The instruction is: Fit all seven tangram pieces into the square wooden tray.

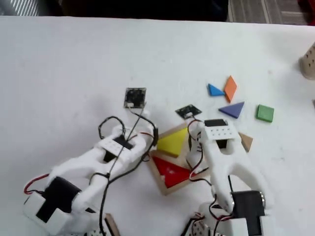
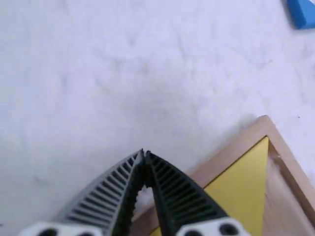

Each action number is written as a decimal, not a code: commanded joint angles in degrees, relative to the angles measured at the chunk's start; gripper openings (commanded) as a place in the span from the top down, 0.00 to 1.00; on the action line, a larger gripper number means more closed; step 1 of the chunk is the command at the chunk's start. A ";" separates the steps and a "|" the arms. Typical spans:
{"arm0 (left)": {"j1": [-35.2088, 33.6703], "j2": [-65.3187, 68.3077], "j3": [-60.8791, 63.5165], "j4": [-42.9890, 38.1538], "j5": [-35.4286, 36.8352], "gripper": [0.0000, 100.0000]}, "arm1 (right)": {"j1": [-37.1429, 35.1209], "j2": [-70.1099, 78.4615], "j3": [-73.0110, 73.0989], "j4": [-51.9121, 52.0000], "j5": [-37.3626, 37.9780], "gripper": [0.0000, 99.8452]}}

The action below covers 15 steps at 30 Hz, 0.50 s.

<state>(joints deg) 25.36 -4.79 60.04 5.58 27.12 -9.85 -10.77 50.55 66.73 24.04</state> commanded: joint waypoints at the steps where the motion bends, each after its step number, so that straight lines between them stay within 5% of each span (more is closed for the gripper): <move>1: -4.35 -0.84 -3.08 -1.41 -0.26 0.98 | 0.84 -6.90 -0.53 -0.13 -3.34 0.94; 9: -10.86 -9.89 -0.09 -0.97 -0.44 0.98 | 7.08 -14.20 2.29 -3.74 -3.78 0.73; 15: -1.63 -21.05 10.37 -1.32 -0.79 0.98 | 6.55 -14.11 4.75 -7.78 -3.60 0.80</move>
<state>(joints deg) 16.92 -17.27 65.41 5.49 27.12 -3.69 -22.99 54.77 61.10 20.70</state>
